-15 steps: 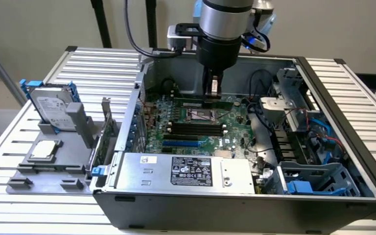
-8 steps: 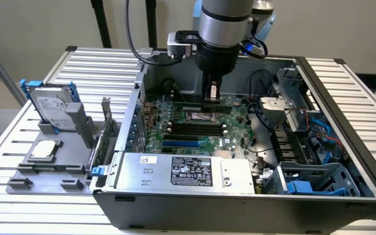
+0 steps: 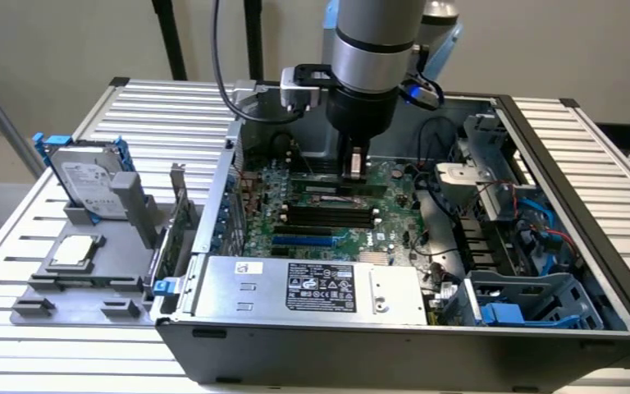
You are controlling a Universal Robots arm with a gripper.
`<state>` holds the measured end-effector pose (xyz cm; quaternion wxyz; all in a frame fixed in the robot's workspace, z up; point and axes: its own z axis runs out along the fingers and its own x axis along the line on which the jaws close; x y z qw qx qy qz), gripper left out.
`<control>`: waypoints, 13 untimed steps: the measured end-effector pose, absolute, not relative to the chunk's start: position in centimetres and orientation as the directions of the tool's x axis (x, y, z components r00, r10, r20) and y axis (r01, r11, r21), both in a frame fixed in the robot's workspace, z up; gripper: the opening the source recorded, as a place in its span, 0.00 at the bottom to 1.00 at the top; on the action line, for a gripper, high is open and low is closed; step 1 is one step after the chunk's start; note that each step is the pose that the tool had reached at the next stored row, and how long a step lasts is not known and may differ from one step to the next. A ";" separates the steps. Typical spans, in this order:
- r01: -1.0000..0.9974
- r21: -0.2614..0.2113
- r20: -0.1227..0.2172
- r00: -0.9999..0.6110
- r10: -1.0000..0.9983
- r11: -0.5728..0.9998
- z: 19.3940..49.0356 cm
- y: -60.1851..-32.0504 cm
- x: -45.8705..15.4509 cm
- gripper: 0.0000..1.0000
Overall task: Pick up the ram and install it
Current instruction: 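Insert the ram into the slot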
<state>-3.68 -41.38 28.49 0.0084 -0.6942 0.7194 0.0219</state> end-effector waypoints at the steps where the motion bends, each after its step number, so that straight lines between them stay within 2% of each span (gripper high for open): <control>1: -0.999 0.020 -0.042 -0.036 -0.998 0.035 28.3 -41.4 -3.7 0.14; 13: -0.999 0.020 -0.042 -0.030 -0.999 0.029 26.1 -41.4 -3.7 0.14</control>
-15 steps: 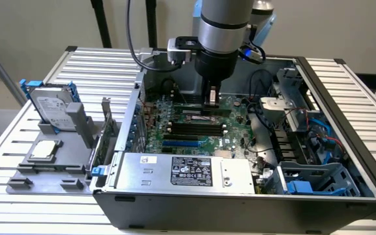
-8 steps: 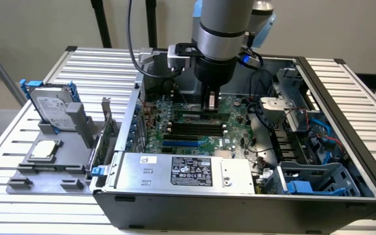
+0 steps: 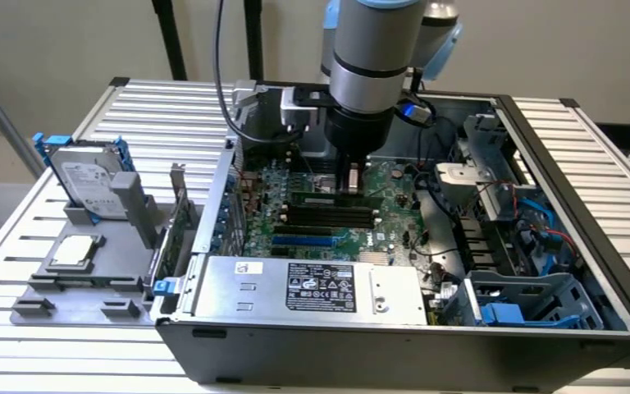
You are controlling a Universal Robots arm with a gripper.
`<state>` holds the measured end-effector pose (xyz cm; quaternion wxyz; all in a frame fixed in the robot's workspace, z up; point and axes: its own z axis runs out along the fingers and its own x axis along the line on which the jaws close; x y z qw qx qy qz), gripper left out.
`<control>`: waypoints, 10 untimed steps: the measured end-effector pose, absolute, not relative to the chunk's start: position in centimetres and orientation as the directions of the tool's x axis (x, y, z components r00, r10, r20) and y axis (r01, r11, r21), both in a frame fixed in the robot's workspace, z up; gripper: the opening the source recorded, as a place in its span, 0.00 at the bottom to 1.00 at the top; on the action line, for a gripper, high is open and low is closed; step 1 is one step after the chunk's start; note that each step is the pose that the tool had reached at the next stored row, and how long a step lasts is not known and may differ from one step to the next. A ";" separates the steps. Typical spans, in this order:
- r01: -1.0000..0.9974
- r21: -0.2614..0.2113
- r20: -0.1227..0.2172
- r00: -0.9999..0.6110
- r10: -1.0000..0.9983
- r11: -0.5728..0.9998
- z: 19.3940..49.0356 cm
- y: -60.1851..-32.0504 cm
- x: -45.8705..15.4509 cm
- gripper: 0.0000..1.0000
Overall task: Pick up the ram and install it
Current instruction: 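Insert the ram into the slot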
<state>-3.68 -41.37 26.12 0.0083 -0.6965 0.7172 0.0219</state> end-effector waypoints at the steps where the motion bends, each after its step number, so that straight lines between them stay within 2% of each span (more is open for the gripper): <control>1: -0.999 0.020 -0.042 -0.029 -0.999 0.028 25.9 -41.4 -3.7 0.14; 10: -1.000 0.019 -0.042 -0.025 -0.999 0.024 24.3 -40.8 -3.9 0.14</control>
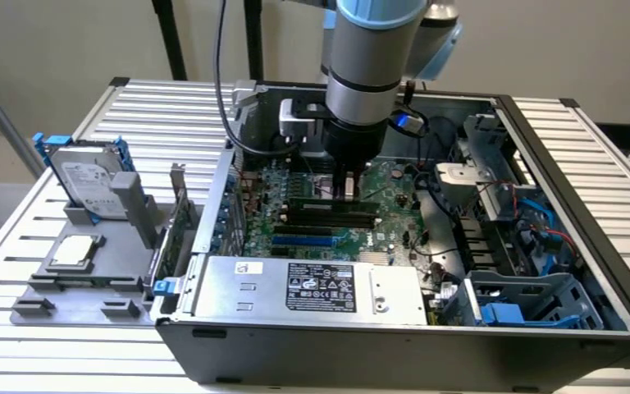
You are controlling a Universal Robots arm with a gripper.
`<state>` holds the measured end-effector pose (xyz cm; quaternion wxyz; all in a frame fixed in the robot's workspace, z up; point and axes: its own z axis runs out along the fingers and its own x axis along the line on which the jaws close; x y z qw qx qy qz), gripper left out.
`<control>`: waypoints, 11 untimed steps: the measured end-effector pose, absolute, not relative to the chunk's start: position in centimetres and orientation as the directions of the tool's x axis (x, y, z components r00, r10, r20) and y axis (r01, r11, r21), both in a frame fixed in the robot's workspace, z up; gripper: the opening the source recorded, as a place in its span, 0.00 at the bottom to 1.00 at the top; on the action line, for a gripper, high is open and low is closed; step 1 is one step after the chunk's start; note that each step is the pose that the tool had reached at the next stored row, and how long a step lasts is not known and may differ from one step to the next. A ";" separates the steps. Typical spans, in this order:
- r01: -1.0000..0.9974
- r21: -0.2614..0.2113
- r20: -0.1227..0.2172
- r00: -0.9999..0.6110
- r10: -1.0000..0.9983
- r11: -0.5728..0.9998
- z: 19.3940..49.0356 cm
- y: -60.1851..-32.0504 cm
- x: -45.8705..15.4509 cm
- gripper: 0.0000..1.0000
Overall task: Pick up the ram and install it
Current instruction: 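Insert the ram into the slot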
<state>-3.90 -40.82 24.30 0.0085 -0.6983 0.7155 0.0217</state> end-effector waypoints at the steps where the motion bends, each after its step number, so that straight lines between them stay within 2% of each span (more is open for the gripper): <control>1: -1.000 0.019 -0.042 -0.024 -0.999 0.024 24.1 -40.7 -3.9 0.14; 11: -1.000 0.019 -0.042 -0.022 -0.999 0.021 23.2 -40.5 -3.9 0.14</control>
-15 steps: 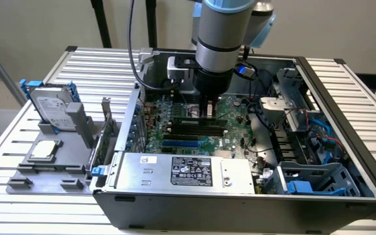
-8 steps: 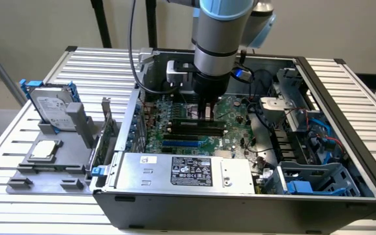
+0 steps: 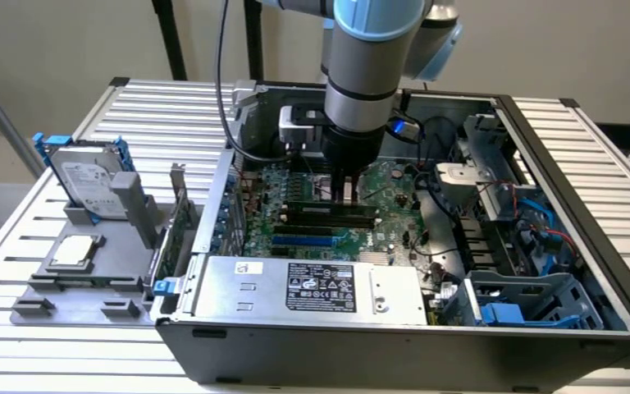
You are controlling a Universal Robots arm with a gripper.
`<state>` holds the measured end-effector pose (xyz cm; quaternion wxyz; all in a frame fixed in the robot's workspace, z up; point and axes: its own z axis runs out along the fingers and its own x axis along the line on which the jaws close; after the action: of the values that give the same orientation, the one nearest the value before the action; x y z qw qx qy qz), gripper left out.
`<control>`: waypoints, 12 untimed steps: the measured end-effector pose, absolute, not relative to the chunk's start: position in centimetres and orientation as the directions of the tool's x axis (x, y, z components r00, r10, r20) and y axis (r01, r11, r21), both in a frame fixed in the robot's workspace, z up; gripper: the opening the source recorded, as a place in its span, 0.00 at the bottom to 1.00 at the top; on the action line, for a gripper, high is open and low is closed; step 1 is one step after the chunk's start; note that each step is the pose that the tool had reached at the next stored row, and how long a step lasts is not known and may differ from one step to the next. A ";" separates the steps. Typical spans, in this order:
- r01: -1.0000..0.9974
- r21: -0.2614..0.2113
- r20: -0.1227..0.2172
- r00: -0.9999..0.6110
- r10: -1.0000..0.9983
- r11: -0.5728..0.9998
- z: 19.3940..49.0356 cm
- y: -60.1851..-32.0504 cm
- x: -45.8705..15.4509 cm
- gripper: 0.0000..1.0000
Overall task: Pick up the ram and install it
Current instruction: 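Insert the ram into the slot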
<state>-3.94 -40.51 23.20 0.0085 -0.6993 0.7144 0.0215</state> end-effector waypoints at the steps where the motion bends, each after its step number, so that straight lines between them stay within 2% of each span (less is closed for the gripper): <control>1: -1.000 0.019 -0.042 -0.022 -0.999 0.021 23.2 -40.5 -3.9 0.14; 12: -1.000 0.019 -0.034 -0.020 -0.999 0.020 22.8 -40.5 -4.0 0.14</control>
<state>-3.95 -40.51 22.82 0.0057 -0.6998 0.7140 0.0186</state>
